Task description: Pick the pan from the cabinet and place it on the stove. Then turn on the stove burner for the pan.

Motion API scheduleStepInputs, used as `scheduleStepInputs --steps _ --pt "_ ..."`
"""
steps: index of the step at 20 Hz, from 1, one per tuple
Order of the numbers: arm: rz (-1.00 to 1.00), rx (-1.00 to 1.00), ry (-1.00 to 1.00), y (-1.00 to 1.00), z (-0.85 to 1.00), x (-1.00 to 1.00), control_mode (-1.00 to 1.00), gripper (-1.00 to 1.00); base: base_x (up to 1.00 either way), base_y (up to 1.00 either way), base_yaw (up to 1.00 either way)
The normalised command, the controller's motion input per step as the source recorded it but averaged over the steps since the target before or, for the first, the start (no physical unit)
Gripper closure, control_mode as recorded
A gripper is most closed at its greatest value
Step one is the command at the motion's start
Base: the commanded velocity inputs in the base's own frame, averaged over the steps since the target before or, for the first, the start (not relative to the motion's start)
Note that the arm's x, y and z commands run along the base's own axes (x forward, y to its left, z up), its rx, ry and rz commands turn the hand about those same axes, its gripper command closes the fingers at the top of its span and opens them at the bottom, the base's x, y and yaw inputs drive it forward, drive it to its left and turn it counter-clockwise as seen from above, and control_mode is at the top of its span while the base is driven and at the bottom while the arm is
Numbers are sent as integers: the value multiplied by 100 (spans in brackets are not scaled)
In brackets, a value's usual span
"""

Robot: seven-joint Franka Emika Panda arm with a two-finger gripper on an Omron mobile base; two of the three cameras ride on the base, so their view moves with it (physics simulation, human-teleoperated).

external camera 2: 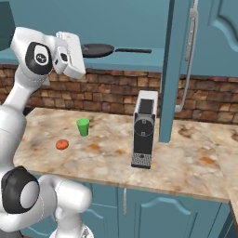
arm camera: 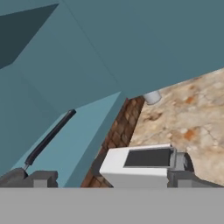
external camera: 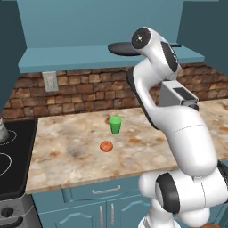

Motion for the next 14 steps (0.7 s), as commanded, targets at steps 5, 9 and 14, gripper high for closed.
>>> scheduleStepInputs --steps 5,9,14 --pt "0 1 0 -5 0 10 -100 -100 0 0 0" --pt "0 0 0 -1 0 19 -100 -100 0 0 0" --pt "0 0 0 0 0 19 -100 -100 0 0 0"
